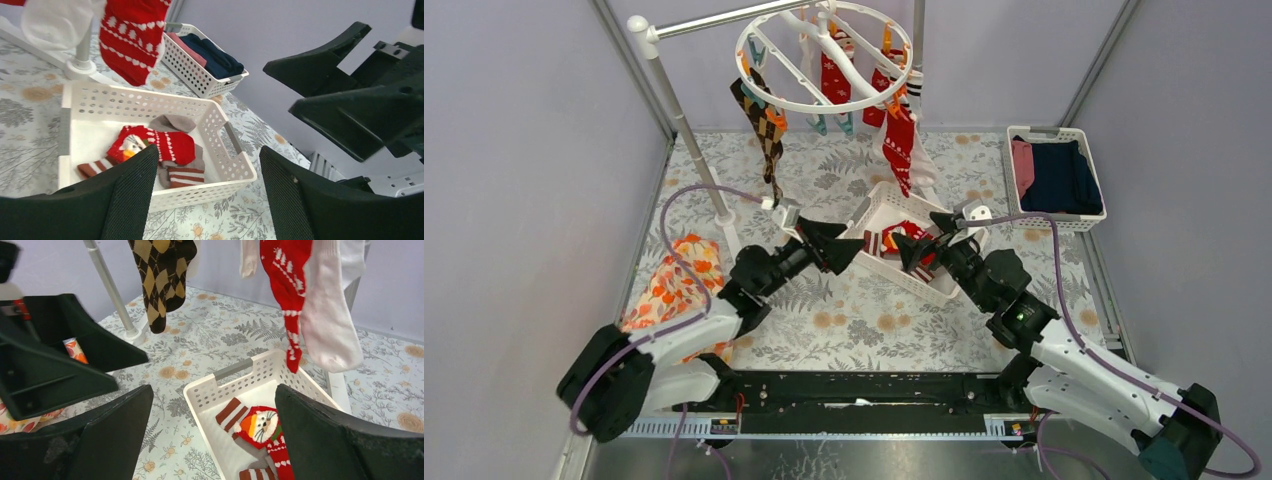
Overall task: Clip the socks to the hanger
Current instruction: Pick up the sock from the bin.
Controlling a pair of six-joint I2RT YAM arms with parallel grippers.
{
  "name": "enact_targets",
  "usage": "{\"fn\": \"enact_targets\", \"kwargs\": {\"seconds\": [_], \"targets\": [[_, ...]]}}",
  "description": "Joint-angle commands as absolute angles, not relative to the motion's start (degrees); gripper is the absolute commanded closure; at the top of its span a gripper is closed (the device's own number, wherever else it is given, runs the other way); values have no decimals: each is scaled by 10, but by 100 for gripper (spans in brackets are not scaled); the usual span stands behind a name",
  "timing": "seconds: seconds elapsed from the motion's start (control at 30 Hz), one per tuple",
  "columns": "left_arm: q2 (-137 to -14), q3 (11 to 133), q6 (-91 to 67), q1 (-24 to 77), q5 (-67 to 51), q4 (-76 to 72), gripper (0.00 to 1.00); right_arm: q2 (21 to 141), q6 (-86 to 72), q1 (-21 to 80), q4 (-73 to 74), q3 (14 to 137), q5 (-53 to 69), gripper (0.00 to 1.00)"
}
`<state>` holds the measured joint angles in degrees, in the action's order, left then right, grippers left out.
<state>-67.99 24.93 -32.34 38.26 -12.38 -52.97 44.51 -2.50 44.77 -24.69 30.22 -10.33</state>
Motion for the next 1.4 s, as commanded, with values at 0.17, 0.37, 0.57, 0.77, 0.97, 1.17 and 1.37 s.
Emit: {"fn": "enact_targets", "kwargs": {"seconds": [0.17,0.37,0.57,0.77,0.97,1.17,1.37], "targets": [[-475,205,-214,387,-5,-333,2,511,-111,356,-153,365,-42,0],[-367,176,-259,386,71,-197,1,608,-137,276,-78,413,13,13],[-302,134,-293,386,39,-165,1,766,-149,240,36,503,59,36],[-297,140,-297,386,21,-148,1,868,-226,238,-42,503,74,43],[-290,136,-303,386,26,-139,1,929,-268,238,-93,496,26,46],[-270,129,-316,385,29,-127,1,960,-299,238,-164,491,40,54],[-249,131,-325,385,34,-102,1,1004,-313,238,-180,501,32,54]]}}
